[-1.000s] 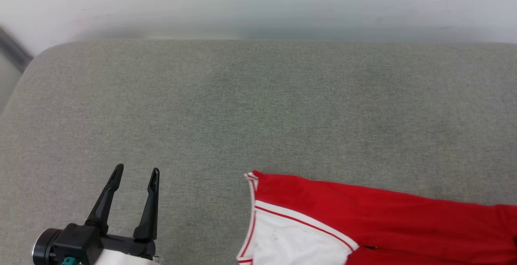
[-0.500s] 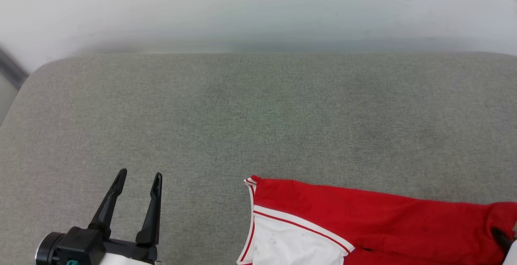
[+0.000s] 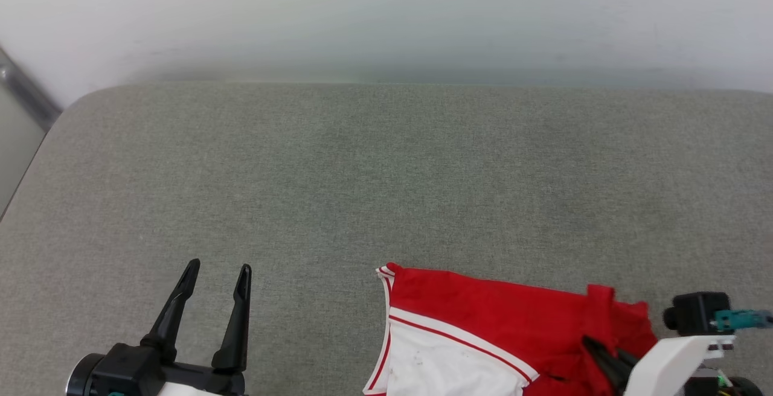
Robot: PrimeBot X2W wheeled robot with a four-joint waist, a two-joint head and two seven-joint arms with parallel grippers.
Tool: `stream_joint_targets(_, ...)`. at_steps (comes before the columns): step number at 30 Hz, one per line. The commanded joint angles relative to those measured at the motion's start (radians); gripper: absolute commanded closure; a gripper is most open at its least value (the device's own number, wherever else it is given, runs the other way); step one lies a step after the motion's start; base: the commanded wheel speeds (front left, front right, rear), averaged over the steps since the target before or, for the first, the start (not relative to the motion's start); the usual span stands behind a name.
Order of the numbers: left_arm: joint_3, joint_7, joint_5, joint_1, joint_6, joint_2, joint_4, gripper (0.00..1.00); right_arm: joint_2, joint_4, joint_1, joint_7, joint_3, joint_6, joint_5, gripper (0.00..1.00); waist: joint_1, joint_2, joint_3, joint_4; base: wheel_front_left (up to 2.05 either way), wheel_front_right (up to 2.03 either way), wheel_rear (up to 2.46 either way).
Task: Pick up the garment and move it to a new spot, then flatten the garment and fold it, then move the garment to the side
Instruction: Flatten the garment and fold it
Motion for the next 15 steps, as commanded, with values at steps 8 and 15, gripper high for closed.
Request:
stream_joint_targets(8,-0.005,-0.002,-0.011,-0.016,-0.001,0.002,0.019,0.0,0.083,-0.081,-0.025,0.078,0.166,0.0,0.08,1.0,0.0,0.0,0.009,0.039,0.0,0.0,0.0)
stream_joint_targets(15,-0.021,-0.002,-0.017,-0.026,-0.002,0.001,0.032,0.0,0.092,-0.018,-0.09,0.011,0.24,0.0,0.133,1.0,0.0,0.0,0.016,0.073,0.0,0.0,0.0)
